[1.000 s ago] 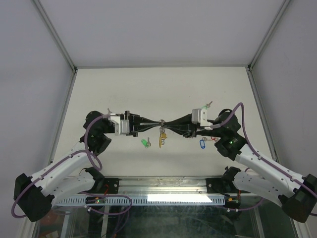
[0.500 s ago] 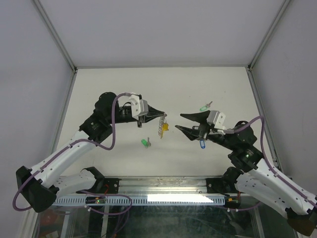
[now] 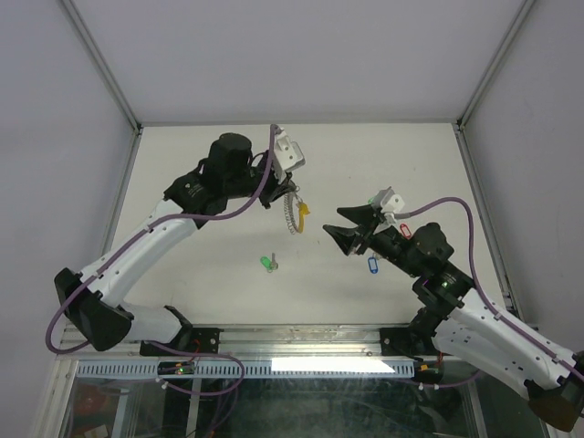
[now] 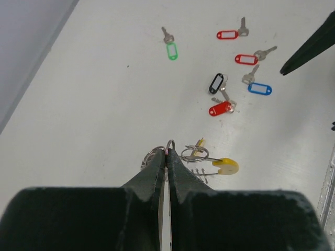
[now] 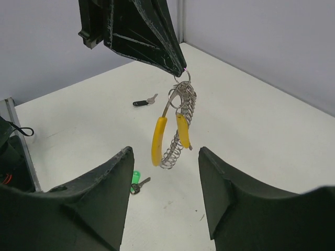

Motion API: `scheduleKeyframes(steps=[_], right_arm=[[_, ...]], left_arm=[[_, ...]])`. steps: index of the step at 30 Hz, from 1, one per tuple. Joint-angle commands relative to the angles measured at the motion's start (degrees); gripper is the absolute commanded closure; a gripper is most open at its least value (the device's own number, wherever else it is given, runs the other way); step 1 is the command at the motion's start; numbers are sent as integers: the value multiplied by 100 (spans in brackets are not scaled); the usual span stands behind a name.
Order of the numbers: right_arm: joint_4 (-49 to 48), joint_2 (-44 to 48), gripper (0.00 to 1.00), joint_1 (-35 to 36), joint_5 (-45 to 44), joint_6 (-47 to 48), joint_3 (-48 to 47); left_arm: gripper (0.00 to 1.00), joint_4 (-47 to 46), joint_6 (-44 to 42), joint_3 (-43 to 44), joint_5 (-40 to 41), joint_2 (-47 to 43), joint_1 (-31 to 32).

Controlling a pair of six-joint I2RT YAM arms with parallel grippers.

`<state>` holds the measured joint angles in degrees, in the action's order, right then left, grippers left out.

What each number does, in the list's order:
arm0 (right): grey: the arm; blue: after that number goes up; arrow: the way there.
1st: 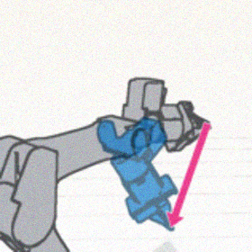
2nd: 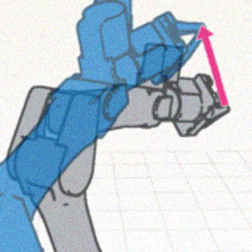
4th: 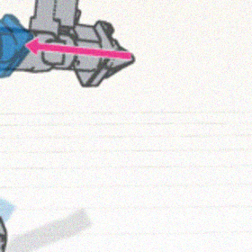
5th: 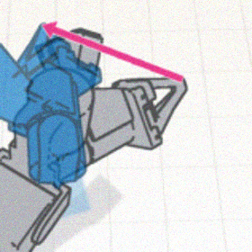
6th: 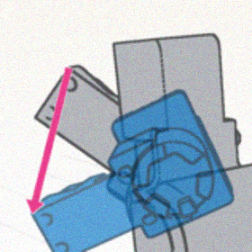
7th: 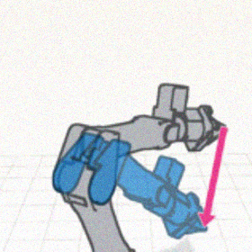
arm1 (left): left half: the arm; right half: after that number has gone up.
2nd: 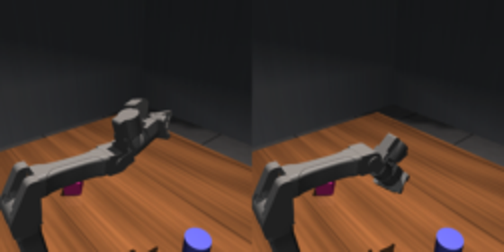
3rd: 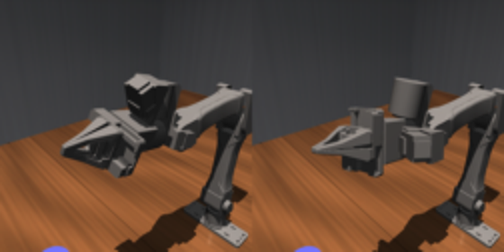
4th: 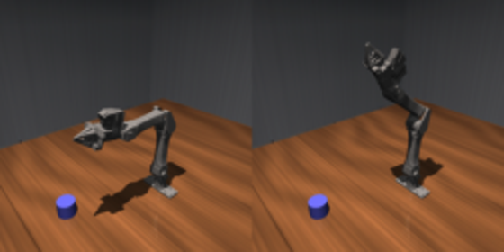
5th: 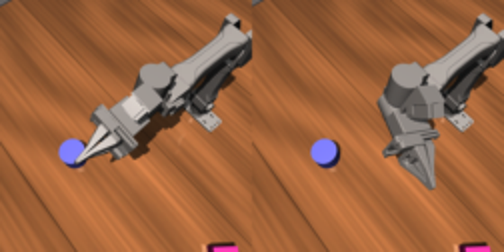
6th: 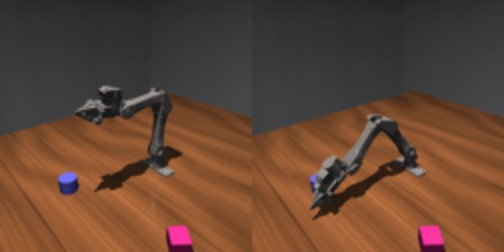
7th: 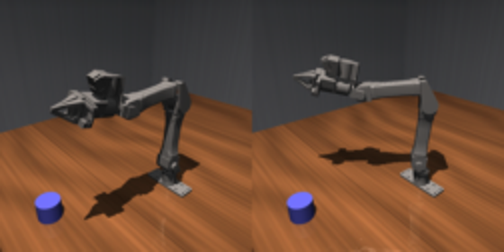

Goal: Put the keys on the keyring

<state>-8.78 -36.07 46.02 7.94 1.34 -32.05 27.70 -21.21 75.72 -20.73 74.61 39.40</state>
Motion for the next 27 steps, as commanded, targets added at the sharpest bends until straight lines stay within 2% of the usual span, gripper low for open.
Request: scheduleKeyframes(steps=[1, 6, 8, 14, 18, 22, 27], right_arm=[[-167, -30, 45, 20, -361, -366, 1], [-90, -117, 44, 21, -373, -463, 0], [-89, -134, 44, 21, -373, -476, 11], [-100, -98, 44, 21, -263, -383, 106], [-241, 39, 44, 20, -117, -278, 295], [-499, 184, 44, 21, 62, -116, 661], [-896, 217, 44, 20, 872, -115, 1051]], left_arm=[[100, 1455, -305, 944, 798, 485, 36], [100, 2868, -578, 1947, 1424, 1370, 221], [100, 3416, -649, 2294, 1982, 1684, 440], [100, 4333, -804, 3046, 2993, 2314, 1081], [100, 4655, -1195, 3126, 3665, 2460, 1486], [100, 4661, -1839, 3042, 3556, 2295, 1770], [100, 4355, -2355, 2922, 3228, 1937, 1928]])
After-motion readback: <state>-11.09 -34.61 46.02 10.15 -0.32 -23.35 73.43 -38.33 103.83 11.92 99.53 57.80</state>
